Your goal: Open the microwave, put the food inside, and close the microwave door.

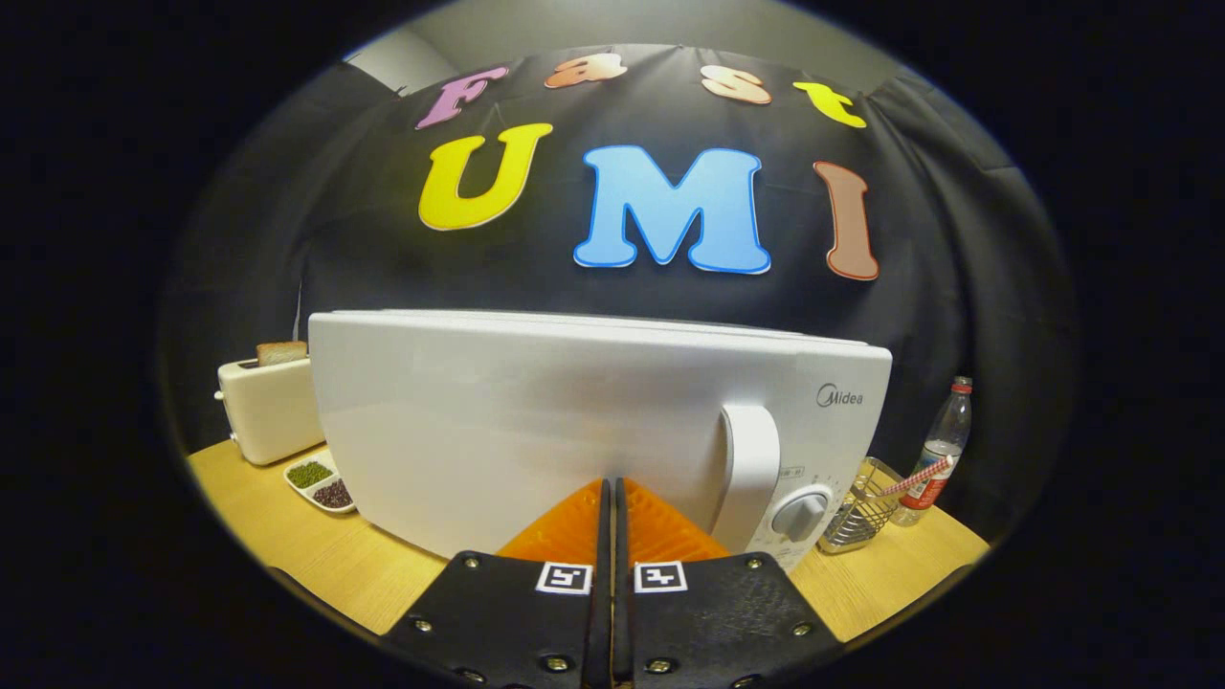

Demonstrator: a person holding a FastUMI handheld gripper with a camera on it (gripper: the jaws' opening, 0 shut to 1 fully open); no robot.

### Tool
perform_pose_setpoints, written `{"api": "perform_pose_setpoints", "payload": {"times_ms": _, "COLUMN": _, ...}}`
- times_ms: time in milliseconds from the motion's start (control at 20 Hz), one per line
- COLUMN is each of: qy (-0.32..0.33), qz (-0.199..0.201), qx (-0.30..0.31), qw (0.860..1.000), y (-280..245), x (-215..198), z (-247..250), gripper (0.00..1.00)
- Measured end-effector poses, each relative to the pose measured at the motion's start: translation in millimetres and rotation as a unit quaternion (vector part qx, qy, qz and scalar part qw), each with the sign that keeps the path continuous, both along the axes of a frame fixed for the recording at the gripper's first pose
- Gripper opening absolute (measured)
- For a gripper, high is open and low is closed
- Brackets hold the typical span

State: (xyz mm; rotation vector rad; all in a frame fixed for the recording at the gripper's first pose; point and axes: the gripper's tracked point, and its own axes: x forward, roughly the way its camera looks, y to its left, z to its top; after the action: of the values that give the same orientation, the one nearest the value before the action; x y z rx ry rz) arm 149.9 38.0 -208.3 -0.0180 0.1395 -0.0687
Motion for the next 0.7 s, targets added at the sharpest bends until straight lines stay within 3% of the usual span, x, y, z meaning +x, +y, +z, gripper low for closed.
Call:
{"api": "perform_pose_setpoints", "payload": {"times_ms": 200, "qy": 0.012, "qz": -0.003, "qx": -0.011, "qw": 1.0, "y": 2, "x": -11, "z": 0, "gripper": 0.04}}
{"api": "perform_pose_setpoints", "payload": {"times_ms": 350, "qy": 0.028, "qz": 0.018, "qx": 0.013, "qw": 0.999, "y": 8, "x": -34, "z": 5, "gripper": 0.03}}
{"api": "perform_pose_setpoints", "payload": {"times_ms": 700, "qy": -0.001, "qz": 0.07, "qx": 0.014, "qw": 0.997, "y": 32, "x": -105, "z": 47, "gripper": 0.03}}
